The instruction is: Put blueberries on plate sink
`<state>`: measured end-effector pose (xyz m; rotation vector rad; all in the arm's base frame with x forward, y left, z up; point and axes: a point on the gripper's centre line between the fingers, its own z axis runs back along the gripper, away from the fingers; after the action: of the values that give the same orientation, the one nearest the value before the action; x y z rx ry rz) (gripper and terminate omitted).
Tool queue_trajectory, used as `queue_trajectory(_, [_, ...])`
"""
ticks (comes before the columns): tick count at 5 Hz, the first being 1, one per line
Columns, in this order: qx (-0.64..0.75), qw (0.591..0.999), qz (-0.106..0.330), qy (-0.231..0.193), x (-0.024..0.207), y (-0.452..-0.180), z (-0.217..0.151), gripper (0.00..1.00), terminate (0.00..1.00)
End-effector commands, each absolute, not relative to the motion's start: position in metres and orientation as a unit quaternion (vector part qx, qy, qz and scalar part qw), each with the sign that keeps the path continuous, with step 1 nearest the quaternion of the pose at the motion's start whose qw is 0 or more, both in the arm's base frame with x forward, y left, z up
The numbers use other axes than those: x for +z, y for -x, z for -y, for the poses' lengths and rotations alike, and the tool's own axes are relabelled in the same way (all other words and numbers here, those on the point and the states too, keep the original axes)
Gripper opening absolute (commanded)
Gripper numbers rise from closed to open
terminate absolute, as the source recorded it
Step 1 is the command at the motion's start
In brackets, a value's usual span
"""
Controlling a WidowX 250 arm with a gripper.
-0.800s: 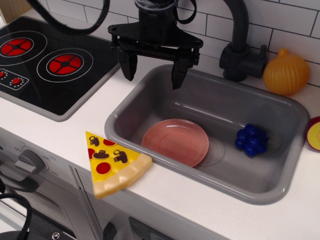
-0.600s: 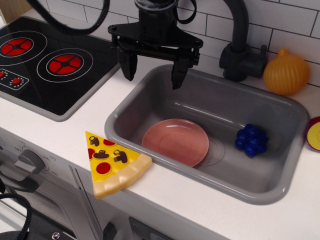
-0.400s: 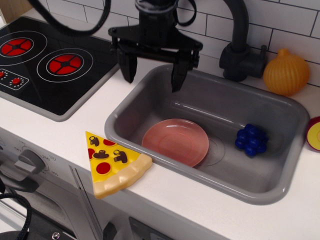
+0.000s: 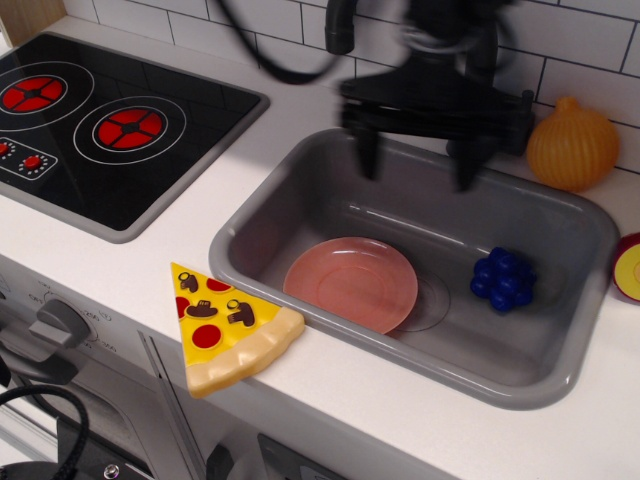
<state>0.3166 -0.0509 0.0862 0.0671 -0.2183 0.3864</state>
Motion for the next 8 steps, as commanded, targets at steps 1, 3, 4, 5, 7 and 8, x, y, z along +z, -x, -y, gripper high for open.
queue_trajectory(1, [0.205, 0.967, 0.151, -0.023, 0.079, -0.332, 0.093, 1.0, 0.0])
queue_trajectory(3, [0.194, 0.969, 0.15, -0.024, 0.052, -0.329, 0.112, 1.0, 0.0])
queue_trajectory(4, [0.193, 0.968, 0.158, -0.028, 0.039, -0.332, 0.114, 1.0, 0.0])
queue_trajectory(5, [0.194, 0.968, 0.157, -0.028, 0.032, -0.334, 0.113, 1.0, 0.0])
queue_trajectory(7, [0.193, 0.971, 0.139, -0.009, 0.019, -0.331, 0.113, 1.0, 0.0])
queue_trajectory(8, [0.194, 0.971, 0.139, -0.007, 0.015, -0.33, 0.111, 1.0, 0.0])
